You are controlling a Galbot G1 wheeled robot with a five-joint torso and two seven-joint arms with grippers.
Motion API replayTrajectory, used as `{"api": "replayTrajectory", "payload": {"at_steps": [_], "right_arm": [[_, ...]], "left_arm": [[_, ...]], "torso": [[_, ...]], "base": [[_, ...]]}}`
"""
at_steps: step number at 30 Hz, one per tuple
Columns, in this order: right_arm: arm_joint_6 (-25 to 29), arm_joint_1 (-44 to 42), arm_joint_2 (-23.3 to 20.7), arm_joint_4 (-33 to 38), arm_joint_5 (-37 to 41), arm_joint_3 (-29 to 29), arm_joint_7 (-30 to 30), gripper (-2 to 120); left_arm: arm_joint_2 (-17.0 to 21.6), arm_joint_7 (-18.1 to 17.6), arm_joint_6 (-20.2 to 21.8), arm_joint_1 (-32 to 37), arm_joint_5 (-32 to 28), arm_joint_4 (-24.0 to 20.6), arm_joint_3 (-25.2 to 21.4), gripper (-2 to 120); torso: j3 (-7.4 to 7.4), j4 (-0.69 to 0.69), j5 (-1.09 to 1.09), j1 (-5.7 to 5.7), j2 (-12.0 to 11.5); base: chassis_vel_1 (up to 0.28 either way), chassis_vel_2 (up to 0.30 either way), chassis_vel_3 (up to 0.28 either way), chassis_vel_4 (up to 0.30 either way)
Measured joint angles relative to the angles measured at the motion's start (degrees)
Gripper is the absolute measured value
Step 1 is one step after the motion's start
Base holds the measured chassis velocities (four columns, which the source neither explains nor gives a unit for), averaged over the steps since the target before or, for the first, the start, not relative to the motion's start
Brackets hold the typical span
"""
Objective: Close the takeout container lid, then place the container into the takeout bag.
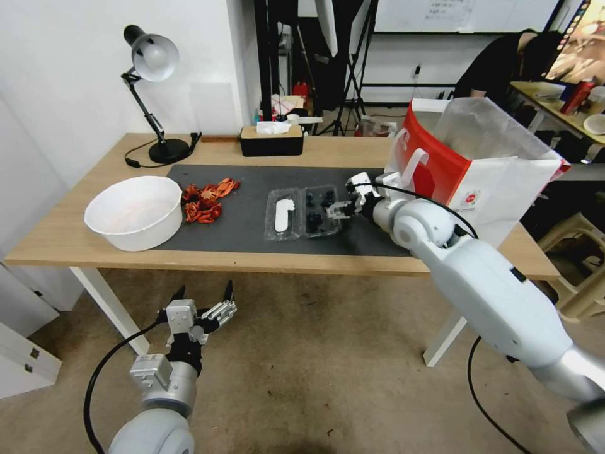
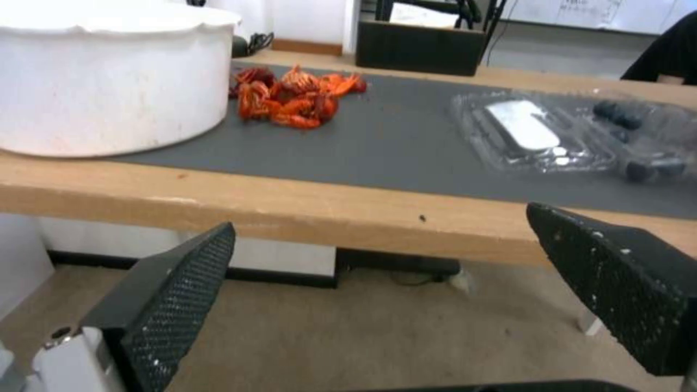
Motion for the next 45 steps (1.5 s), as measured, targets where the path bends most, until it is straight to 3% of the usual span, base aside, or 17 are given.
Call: {"api": "replayTrajectory", "payload": {"at_steps": [3,9,15,24,29,33,34,37,38,41,43,45], "right_arm": [[11.4,-11.6,-1.1,9.2,-0.7,7.1,0.4,100],[21.0,-24.1,0.8,14.4,-8.4,10.9,0.5,100],[32.3,-41.3,7.5,17.3,-19.7,17.5,-2.4,100],[44.1,-60.7,15.2,19.4,-30.4,25.1,-6.7,100],[46.9,-65.2,17.4,18.7,-31.9,25.2,-7.7,100],[48.0,-65.7,18.1,17.2,-33.9,22.0,-8.0,100],[48.0,-65.7,18.1,17.2,-33.9,22.0,-8.0,100],[48.2,-66.5,18.4,17.2,-34.8,20.8,-8.1,100],[48.2,-66.5,18.4,17.2,-34.8,20.8,-8.1,100],[48.2,-67.4,19.0,17.9,-35.6,20.6,-8.1,100],[48.2,-67.5,19.3,18.1,-35.9,20.6,-8.2,100],[48.2,-67.8,19.9,18.1,-36.5,20.2,-8.3,100]], "left_arm": [[0.0,0.0,0.1,0.4,-0.9,-1.2,0.0,100],[0.0,0.0,0.2,0.1,-1.8,-1.5,0.2,100],[0.3,-0.1,0.9,-0.6,-3.7,-1.9,1.1,100],[1.2,-0.3,1.7,-2.1,-8.6,-1.8,2.7,100],[1.1,-0.6,1.6,-2.7,-11.7,-1.6,3.2,100],[0.1,-2.7,1.0,-3.2,-21.0,-3.6,3.7,100],[0.1,-2.7,1.0,-3.2,-21.0,-3.6,3.7,100],[0.3,-5.9,1.7,-7.2,-31.4,-4.7,5.4,100],[0.3,-5.9,1.7,-7.2,-31.4,-4.7,5.4,100],[1.4,-8.8,3.2,-13.5,-43.0,-4.5,6.6,100],[1.7,-9.5,3.5,-15.0,-46.1,-4.1,6.9,100],[2.5,-12.2,4.0,-19.4,-55.4,-2.2,7.9,100]], "torso": [[-0.01,-0.02,0.02,-0.01,0.0],[-0.01,0.01,0.01,-0.01,0.0],[-0.01,-0.01,0.00,-0.01,0.0],[0.00,0.00,0.00,-0.01,0.0],[0.00,-0.03,-0.01,-0.02,0.0],[0.00,0.01,0.00,-0.02,0.0],[0.00,0.01,0.00,-0.02,0.0],[0.00,0.01,-0.02,-0.01,0.0],[0.00,0.01,-0.02,-0.01,0.0],[0.01,-0.01,-0.01,0.00,0.0],[0.01,-0.01,0.00,0.00,0.0],[0.01,-0.01,-0.01,0.00,0.0]], "base": [[0.000,0.000,0.000,0.000],[0.000,0.000,0.000,0.000],[0.000,0.000,0.000,0.000],[0.000,0.000,0.000,0.000],[0.000,0.000,0.000,0.000],[0.000,0.000,0.000,0.000],[0.000,0.000,0.000,0.000],[0.000,0.000,0.000,0.000],[0.000,0.000,0.000,0.000],[0.000,0.000,0.000,0.000],[0.000,0.000,0.000,0.000],[0.000,0.000,0.000,0.000]]}}
